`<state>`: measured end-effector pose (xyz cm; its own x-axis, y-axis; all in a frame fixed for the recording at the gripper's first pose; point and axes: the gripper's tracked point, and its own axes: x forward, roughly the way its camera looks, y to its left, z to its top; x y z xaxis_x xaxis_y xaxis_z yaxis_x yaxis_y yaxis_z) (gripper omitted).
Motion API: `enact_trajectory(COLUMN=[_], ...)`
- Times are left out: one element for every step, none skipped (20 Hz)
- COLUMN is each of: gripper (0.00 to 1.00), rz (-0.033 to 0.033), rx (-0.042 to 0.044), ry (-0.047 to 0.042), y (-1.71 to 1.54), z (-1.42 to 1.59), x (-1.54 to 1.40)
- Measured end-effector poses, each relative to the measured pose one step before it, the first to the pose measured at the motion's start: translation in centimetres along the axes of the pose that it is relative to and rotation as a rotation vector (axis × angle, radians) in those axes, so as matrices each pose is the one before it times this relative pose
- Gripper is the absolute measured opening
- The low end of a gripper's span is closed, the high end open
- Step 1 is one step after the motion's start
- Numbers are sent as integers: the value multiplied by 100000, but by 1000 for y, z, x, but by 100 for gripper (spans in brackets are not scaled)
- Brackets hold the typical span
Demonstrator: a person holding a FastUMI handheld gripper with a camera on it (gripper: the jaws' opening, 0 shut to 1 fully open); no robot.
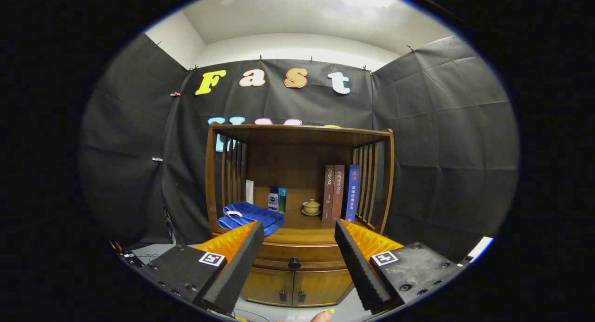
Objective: Pull open the drawer, take out the items inside it, and place them on the countertop above the cabinet.
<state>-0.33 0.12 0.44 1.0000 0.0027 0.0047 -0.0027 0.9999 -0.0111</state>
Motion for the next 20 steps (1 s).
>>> enact_trajectory(gripper=[99,99,99,99,99,99,99,99,99,99,99,99,98,98,98,98,98,98,98,98], rz=[90,104,61,34,304,25,60,58,-149,-42,8,-173,-64,-708,-753,-571,262,513,98,129], rx=[-218,-212,-225,-33,-25,-42,72,141,286,394,575,474,-13,60,996,1098,735,-208,-1061,-568], ry=[-212,-133,-196,9,17,41,-105,-184,-94,-432,-703,-1226,-1521,-687,-592,97,-242,524,652,1086], y=[51,48,-10,69,119,-33,11,27,-83,-13,14,-83,-64,-198,-132,-90,87,242,71,-50], z=[61,46,87,-10,57,-57,17,9,-41,2,57,14,7,-361,-639,-756,-918,-1314,-1513,-1411], x=[-10,-75,-59,-31,11,-57,7,74,90,117,253,220,708,1198,1411,1067,1098,939,961,754])
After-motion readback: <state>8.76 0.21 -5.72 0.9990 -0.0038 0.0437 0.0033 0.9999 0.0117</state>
